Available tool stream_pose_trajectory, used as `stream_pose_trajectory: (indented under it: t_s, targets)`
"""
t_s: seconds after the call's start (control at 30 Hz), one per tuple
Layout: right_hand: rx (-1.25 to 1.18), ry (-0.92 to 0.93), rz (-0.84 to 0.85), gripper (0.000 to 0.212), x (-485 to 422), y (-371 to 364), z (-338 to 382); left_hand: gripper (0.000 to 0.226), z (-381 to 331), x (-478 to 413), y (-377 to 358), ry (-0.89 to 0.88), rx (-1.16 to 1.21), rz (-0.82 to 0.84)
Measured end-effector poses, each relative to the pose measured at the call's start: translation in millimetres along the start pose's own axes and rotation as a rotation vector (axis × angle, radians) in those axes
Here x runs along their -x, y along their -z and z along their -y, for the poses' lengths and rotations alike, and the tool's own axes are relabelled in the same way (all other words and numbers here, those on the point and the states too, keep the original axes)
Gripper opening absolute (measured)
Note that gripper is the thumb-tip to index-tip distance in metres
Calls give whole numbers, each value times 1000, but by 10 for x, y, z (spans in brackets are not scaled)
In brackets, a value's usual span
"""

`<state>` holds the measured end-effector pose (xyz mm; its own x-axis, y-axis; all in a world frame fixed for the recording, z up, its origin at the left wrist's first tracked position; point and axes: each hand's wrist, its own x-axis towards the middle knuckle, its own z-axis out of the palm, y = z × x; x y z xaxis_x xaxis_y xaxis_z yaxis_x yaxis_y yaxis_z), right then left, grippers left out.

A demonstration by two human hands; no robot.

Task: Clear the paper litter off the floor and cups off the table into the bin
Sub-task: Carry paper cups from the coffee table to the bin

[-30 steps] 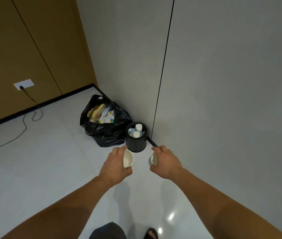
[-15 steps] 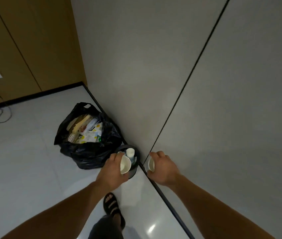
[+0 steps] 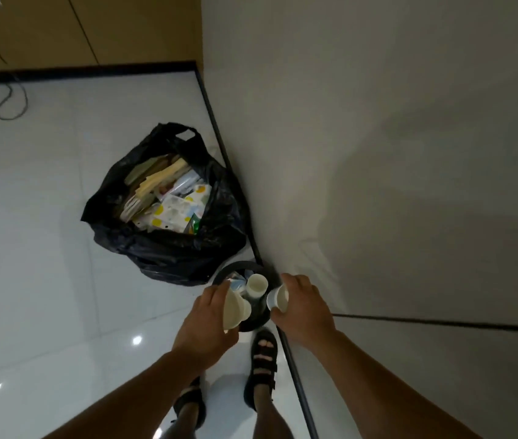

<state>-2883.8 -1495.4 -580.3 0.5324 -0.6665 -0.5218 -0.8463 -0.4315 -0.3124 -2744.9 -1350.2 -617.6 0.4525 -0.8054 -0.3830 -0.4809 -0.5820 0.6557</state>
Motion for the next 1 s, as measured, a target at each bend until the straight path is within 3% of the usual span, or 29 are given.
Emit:
stream_pose_trajectory:
  t_s: [0.1,0.33,0.53,0.8,1.0]
  targets:
    - [0,38,34,73,-552,-398,-190,77,275,-344,-553,77,91,-21]
    - [82,171,81,74,-1664,-1181,-531,88,816,-949,-1731,228,193,-74]
    - [208,234,158,75,-2208,-1597,-782,89,1167,-1194,-2359,180,43,-55]
    - [237,252,264,80,-2328,-2043,-1030,82,1538,-1292,-2607,183,-176,-135]
    - [334,369,322,103,-2195,-2322,-1141,115,1646,-1263,-2725,139,-339,-55]
